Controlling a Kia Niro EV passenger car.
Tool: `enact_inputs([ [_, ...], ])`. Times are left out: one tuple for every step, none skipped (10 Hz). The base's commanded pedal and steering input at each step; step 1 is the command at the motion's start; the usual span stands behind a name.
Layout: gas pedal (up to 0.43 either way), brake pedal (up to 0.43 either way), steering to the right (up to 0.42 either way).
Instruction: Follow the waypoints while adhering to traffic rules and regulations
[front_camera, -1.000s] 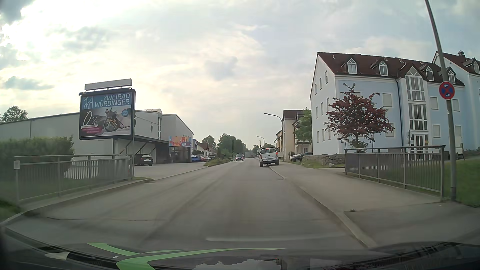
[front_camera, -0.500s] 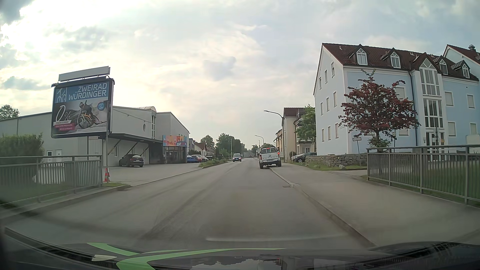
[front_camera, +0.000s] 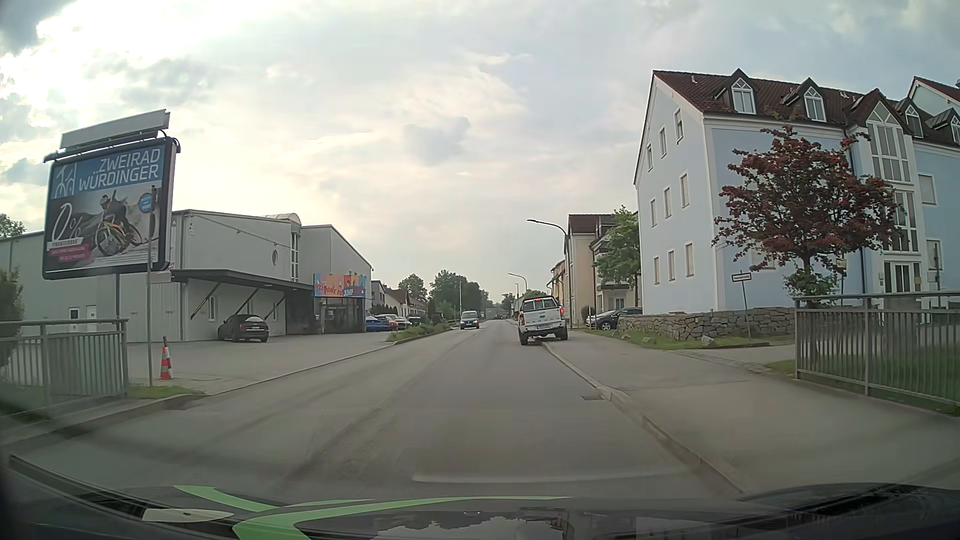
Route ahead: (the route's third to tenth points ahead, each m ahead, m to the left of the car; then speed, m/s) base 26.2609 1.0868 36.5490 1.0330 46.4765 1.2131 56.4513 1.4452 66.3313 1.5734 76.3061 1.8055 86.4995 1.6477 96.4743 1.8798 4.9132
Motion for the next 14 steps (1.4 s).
enact_inputs([
  [0.000, 0.171, 0.005],
  [0.000, 0.165, 0.005],
  [0.000, 0.152, 0.005],
  [0.000, 0.152, 0.005],
  [0.000, 0.152, 0.005],
  [0.000, 0.159, 0.004],
  [0.000, 0.165, 0.005],
  [0.000, 0.159, 0.005],
  [0.000, 0.165, 0.004],
  [0.000, 0.165, 0.004],
  [0.000, 0.165, 0.004],
  [0.000, 0.165, 0.004],
  [0.000, 0.165, 0.003],
  [0.000, 0.165, 0.001],
])
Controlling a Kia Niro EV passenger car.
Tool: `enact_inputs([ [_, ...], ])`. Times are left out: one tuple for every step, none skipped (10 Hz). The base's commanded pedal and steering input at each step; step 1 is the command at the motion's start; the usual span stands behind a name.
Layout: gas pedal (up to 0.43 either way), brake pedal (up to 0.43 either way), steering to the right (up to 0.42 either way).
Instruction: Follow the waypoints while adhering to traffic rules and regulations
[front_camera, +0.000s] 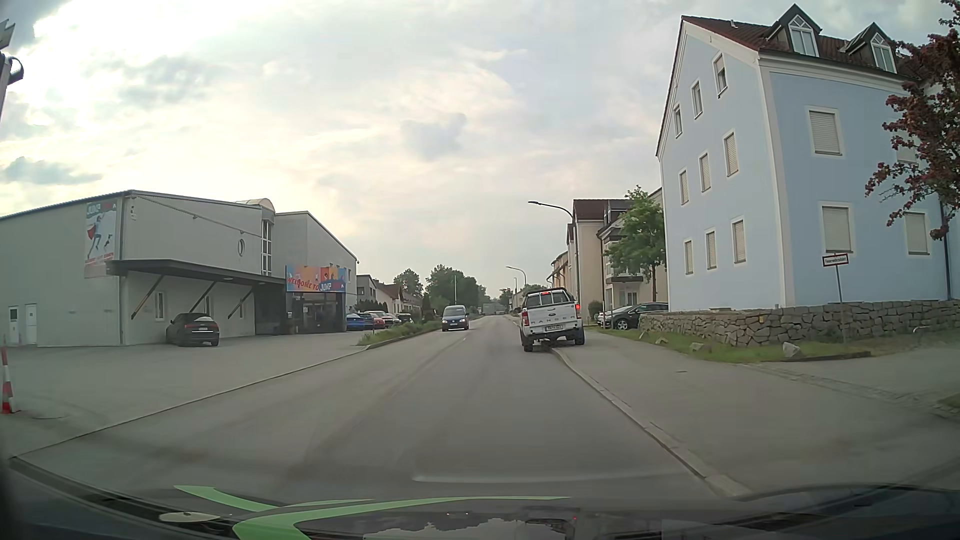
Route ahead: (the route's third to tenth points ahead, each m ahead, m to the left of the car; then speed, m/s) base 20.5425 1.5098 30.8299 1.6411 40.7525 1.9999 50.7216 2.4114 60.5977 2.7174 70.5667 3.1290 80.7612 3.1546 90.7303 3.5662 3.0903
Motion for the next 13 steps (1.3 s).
enact_inputs([
  [0.000, 0.165, 0.000],
  [0.000, 0.165, 0.000],
  [0.000, 0.165, 0.000],
  [0.000, 0.165, 0.000],
  [0.000, 0.165, 0.000],
  [0.000, 0.165, 0.000],
  [0.000, 0.165, -0.001],
  [0.000, 0.165, -0.001],
  [0.000, 0.165, 0.000],
  [0.000, 0.171, -0.001],
  [0.000, 0.165, -0.001],
  [0.000, 0.171, -0.001],
  [0.000, 0.207, -0.001],
])
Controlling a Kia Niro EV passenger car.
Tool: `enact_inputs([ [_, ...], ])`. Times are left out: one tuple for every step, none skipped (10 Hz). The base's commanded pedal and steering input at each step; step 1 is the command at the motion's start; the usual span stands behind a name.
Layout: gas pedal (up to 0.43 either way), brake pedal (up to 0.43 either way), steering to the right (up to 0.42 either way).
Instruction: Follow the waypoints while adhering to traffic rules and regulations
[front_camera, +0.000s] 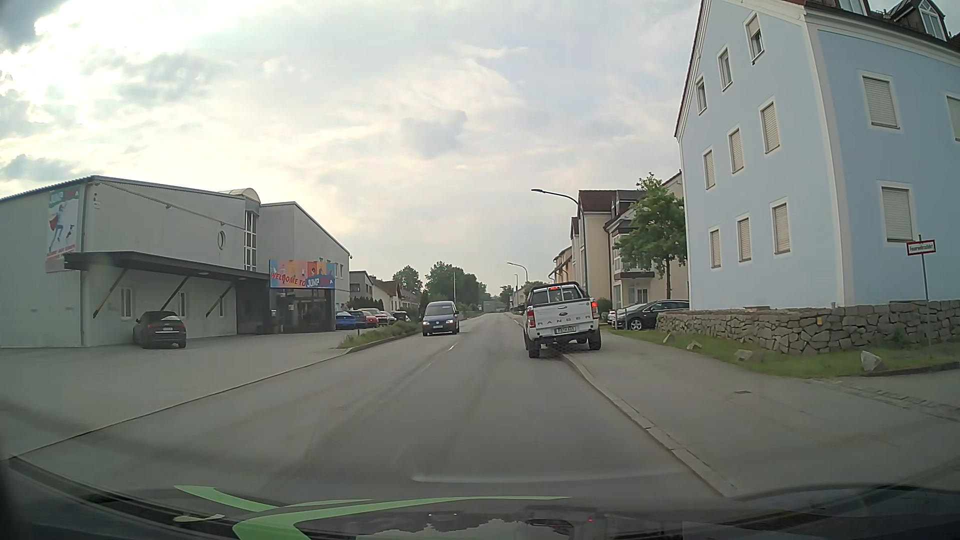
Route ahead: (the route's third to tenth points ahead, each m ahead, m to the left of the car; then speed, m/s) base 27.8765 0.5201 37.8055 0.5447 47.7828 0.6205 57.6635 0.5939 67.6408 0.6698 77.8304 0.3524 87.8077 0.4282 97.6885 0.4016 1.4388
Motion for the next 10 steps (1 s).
enact_inputs([
  [0.000, 0.232, -0.001],
  [0.000, 0.244, -0.001],
  [0.000, 0.256, -0.001],
  [0.000, 0.268, -0.001],
  [0.000, 0.274, -0.001],
  [0.000, 0.274, -0.001],
  [0.000, 0.274, -0.001],
  [0.000, 0.274, -0.001],
  [0.000, 0.274, -0.001],
  [0.000, 0.268, -0.001],
])
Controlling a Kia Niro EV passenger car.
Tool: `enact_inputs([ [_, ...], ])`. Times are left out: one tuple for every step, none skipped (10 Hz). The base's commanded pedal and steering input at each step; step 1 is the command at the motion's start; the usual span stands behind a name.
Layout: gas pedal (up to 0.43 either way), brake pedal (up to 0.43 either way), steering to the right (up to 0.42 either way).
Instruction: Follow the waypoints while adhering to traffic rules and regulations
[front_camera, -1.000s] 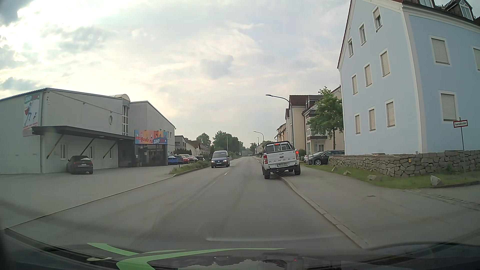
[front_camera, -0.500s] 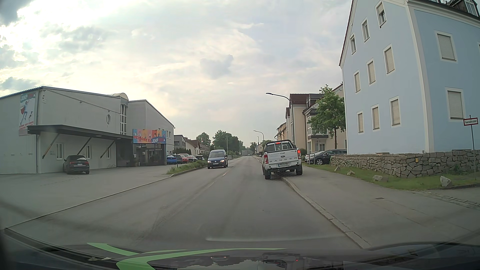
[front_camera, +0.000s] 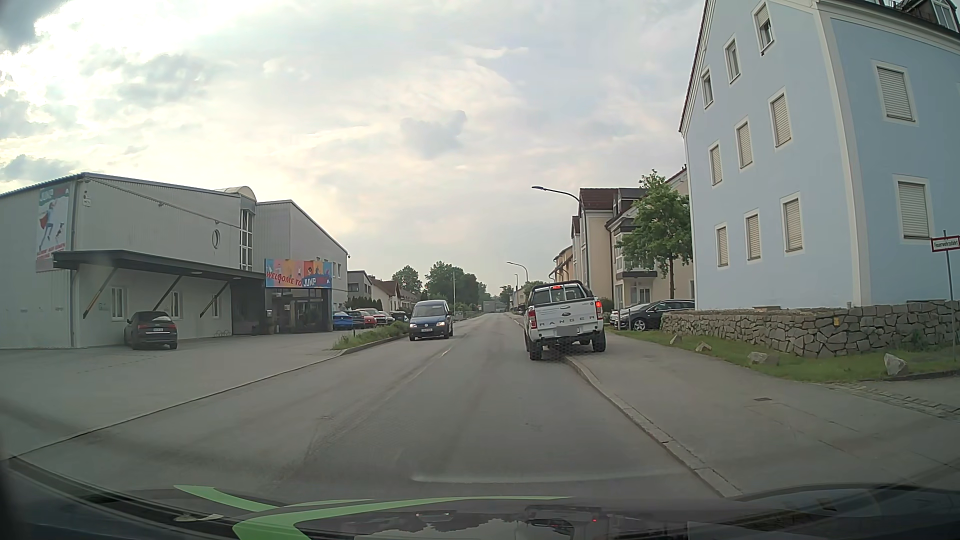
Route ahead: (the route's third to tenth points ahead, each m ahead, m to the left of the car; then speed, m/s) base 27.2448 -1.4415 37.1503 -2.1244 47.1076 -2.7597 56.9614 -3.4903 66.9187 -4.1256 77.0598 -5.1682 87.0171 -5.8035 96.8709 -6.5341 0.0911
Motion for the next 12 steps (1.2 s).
enact_inputs([
  [0.000, 0.268, -0.001],
  [0.000, 0.274, 0.000],
  [0.000, 0.268, -0.001],
  [0.000, 0.268, -0.001],
  [0.000, 0.268, -0.001],
  [0.000, 0.268, -0.001],
  [0.000, 0.274, -0.001],
  [0.000, 0.268, -0.001],
  [0.000, 0.268, -0.001],
  [0.000, 0.268, -0.001],
  [0.000, 0.268, -0.001],
  [0.000, 0.274, -0.001],
])
